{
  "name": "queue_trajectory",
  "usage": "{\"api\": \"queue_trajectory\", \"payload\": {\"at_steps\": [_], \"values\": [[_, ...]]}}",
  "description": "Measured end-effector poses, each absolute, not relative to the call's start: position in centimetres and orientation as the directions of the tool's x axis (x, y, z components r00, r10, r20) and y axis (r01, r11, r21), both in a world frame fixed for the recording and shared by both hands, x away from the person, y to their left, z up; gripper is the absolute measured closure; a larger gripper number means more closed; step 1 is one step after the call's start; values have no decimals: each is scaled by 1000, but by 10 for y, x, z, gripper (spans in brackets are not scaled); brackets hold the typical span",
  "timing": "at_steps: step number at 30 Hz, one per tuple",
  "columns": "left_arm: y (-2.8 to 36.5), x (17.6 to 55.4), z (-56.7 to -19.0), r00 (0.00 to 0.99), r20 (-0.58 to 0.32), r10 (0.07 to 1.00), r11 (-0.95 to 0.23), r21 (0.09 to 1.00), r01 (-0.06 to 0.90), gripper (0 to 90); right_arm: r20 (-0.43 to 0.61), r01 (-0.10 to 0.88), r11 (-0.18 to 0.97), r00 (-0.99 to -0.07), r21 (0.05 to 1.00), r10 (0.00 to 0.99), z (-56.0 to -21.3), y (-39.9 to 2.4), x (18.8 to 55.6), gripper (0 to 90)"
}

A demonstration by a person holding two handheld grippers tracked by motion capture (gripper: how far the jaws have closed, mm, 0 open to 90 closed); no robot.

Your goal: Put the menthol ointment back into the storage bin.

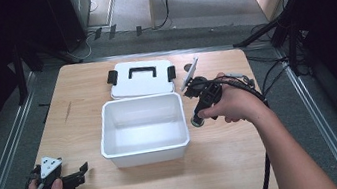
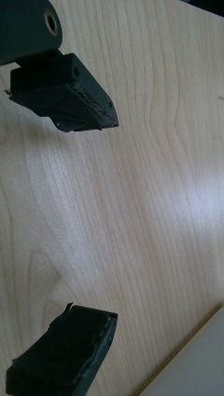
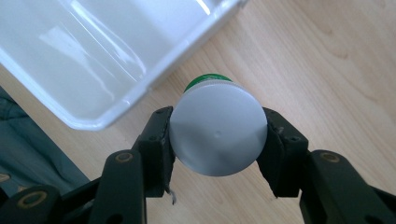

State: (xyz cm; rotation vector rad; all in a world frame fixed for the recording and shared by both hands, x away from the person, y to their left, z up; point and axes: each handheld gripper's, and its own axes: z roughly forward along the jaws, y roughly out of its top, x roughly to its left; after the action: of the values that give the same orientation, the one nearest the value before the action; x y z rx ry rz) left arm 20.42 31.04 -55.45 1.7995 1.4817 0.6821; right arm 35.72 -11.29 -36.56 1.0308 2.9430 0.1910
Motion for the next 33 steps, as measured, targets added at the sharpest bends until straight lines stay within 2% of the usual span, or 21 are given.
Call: {"api": "queue_trajectory", "payload": {"at_steps": [8,15,24,33], "values": [[310,205,-555,212,-33,977,-106,783,613,77,-6,563,814,-822,144,570,-344,-83,357,511],[311,205,-554,217,-35,975,-110,779,617,77,-12,523,839,-848,149,530,-339,-63,356,511],[311,205,-555,213,-36,976,-105,782,614,77,11,494,859,-867,133,497,-366,-41,359,511],[311,205,-555,211,-34,977,-105,783,613,77,25,464,881,-886,97,463,-412,-30,363,511]]}}
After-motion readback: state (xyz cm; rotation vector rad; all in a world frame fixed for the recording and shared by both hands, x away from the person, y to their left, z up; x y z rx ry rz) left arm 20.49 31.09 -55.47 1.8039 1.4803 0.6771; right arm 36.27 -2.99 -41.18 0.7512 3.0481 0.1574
